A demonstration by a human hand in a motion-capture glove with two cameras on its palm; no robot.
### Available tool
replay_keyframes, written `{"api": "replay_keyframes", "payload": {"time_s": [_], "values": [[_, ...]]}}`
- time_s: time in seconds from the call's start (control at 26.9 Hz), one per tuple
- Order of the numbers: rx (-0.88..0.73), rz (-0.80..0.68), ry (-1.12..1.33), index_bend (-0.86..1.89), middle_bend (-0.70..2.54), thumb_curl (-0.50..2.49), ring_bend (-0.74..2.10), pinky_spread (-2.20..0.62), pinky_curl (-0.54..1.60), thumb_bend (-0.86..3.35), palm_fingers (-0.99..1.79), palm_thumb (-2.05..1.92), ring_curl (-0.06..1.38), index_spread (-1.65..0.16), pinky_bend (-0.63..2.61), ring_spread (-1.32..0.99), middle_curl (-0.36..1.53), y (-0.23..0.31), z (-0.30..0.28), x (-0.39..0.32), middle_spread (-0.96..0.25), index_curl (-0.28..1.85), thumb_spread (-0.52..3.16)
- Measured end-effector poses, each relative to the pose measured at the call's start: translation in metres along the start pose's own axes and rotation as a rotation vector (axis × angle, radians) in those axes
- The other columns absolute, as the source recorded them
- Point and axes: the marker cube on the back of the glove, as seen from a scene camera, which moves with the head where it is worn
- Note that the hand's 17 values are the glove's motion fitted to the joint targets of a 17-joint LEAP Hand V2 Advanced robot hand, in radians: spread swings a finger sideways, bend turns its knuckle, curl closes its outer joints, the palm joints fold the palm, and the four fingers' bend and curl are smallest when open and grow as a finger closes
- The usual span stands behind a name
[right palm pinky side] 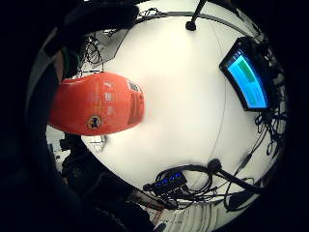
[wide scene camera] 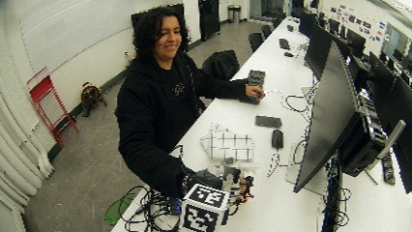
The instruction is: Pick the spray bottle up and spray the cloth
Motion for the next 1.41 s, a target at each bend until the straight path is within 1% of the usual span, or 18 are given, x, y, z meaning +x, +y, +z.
{"api": "replay_keyframes", "payload": {"time_s": [0.11,0.37,0.48,0.6,0.67,0.74,0.78,0.93,1.08,1.19,1.41], "values": [[-0.001,-0.002,-0.027,0.16,0.22,0.38,0.41,-0.06,0.33,-0.02,1.09,0.75,0.36,-0.34,0.23,-0.22,0.39,-0.004,0.0,0.002,-0.2,0.28,0.97],[0.005,-0.08,-0.178,0.14,0.24,0.4,0.39,-0.07,0.34,-0.01,1.03,0.81,0.38,-0.35,0.17,-0.24,0.4,-0.012,0.013,0.008,-0.22,0.3,0.92],[0.067,-0.111,-0.215,0.19,0.25,0.41,0.37,-0.07,0.32,-0.01,1.08,0.84,0.37,-0.34,0.14,-0.25,0.41,-0.019,0.018,0.006,-0.24,0.32,0.89],[0.154,-0.106,-0.266,0.22,0.23,0.44,0.4,-0.1,0.32,-0.01,1.18,0.87,0.38,-0.33,0.16,-0.25,0.41,-0.025,0.025,0.004,-0.24,0.34,0.84],[0.221,-0.101,-0.288,0.2,0.22,0.47,0.43,-0.14,0.34,-0.02,1.29,0.88,0.39,-0.32,0.25,-0.25,0.41,-0.028,0.026,0.002,-0.24,0.35,0.76],[0.273,-0.092,-0.3,0.17,0.34,0.5,0.45,-0.17,0.34,-0.01,1.38,0.9,0.41,-0.31,0.25,-0.25,0.46,-0.03,0.026,0.001,-0.24,0.36,0.69],[0.29,-0.087,-0.307,0.17,0.36,0.51,0.47,-0.18,0.35,-0.01,1.38,0.91,0.41,-0.31,0.26,-0.25,0.46,-0.032,0.027,0.0,-0.24,0.36,0.66],[0.323,-0.083,-0.333,0.23,0.4,0.55,0.51,-0.24,0.36,-0.02,1.43,0.92,0.43,-0.31,0.29,-0.23,0.49,-0.035,0.032,0.001,-0.23,0.4,0.57],[0.383,-0.112,-0.306,0.3,0.49,0.58,0.56,-0.27,0.38,-0.03,1.51,0.91,0.46,-0.3,0.31,-0.22,0.52,-0.038,0.031,-0.003,-0.22,0.44,0.49],[0.413,-0.12,-0.303,0.34,0.52,0.6,0.59,-0.28,0.39,-0.02,1.49,0.92,0.47,-0.3,0.35,-0.22,0.53,-0.041,0.035,-0.003,-0.21,0.46,0.43],[0.409,-0.132,-0.308,0.39,0.57,0.64,0.64,-0.3,0.41,-0.02,1.46,0.92,0.49,-0.29,0.39,-0.21,0.55,-0.042,0.037,-0.002,-0.2,0.5,0.35]]}}
